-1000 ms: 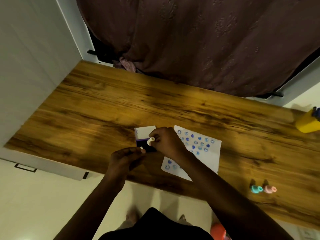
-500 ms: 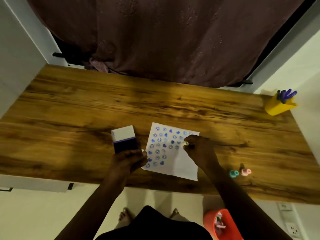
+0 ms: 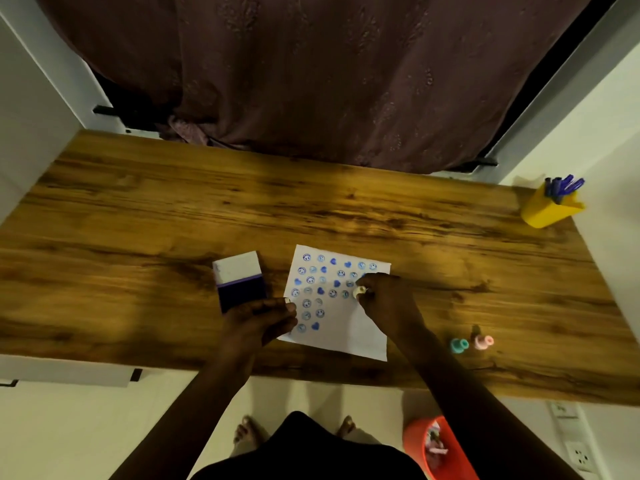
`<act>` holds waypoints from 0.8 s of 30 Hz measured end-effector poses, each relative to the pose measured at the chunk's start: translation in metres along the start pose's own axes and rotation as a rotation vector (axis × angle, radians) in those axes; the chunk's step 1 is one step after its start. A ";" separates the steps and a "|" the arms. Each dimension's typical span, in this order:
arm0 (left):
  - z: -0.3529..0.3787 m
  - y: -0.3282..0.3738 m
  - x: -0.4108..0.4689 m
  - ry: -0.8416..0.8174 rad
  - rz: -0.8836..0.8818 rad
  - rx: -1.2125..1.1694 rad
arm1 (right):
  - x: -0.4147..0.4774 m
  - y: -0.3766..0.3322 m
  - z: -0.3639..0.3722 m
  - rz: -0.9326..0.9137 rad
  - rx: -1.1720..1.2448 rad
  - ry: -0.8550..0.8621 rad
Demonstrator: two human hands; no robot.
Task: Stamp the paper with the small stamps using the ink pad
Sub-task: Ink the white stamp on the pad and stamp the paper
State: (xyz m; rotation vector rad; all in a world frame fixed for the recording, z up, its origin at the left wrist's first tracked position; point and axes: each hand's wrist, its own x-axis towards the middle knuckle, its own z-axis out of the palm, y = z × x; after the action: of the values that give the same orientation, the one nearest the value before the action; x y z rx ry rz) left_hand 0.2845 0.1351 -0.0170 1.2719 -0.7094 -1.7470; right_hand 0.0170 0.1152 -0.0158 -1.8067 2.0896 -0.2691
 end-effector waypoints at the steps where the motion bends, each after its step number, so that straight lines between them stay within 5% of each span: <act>1: -0.001 -0.001 0.000 0.004 0.002 0.000 | 0.000 0.000 0.001 -0.002 0.004 -0.005; 24: 0.018 0.004 -0.003 -0.087 0.019 0.006 | 0.009 -0.001 -0.022 -0.083 -0.002 0.018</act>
State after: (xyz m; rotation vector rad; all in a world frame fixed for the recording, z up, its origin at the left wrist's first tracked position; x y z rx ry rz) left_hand 0.2690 0.1351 -0.0060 1.1953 -0.7745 -1.7946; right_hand 0.0084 0.1043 0.0037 -1.9017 2.0299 -0.3066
